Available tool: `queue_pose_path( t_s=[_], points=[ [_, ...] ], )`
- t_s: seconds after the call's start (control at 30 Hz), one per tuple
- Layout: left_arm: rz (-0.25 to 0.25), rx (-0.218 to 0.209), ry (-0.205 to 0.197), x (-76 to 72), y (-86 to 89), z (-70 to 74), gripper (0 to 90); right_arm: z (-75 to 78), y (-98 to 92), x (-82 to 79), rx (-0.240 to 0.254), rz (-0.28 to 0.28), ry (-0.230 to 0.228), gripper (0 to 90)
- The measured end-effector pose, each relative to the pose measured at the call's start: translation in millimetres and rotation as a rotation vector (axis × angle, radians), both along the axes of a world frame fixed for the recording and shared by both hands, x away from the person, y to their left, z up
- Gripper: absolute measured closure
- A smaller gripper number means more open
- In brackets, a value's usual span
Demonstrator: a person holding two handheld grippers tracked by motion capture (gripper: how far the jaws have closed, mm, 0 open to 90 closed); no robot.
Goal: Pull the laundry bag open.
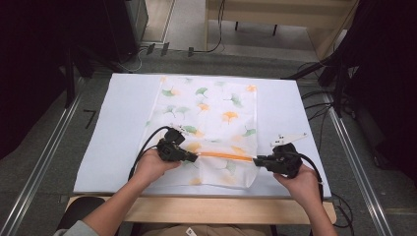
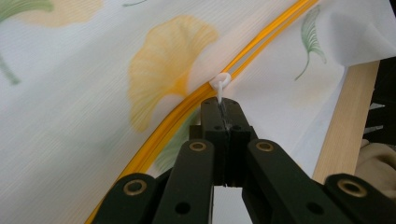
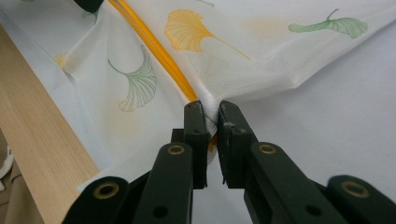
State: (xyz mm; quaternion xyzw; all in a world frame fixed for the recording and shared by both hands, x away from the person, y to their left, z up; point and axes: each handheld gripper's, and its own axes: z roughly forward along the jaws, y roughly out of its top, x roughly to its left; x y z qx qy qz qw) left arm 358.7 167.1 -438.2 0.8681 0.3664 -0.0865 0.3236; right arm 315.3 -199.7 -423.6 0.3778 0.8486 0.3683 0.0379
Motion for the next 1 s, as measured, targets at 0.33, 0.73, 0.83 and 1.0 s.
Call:
queue_pose_path(
  t_s=[0.33, 0.73, 0.83, 1.0],
  points=[
    [0.027, -0.022, 0.000, -4.7, 22.5, 1.9, 90.0, -1.0, 5.9, 0.7, -0.014, 0.006, 0.006, 84.6],
    [0.024, -0.025, -0.002, -5.3, 19.1, 2.1, 90.0, -1.5, 2.6, 1.3, -0.014, -0.006, 0.012, 84.6],
    [0.024, -0.025, -0.003, -5.5, 19.2, 2.1, 90.0, -1.7, 2.9, 1.3, -0.016, -0.008, 0.013, 84.6],
    [0.026, -0.030, -0.003, -5.6, 19.5, 2.5, 90.0, -1.8, 3.3, 1.4, -0.016, -0.008, 0.015, 84.6]
  ],
)
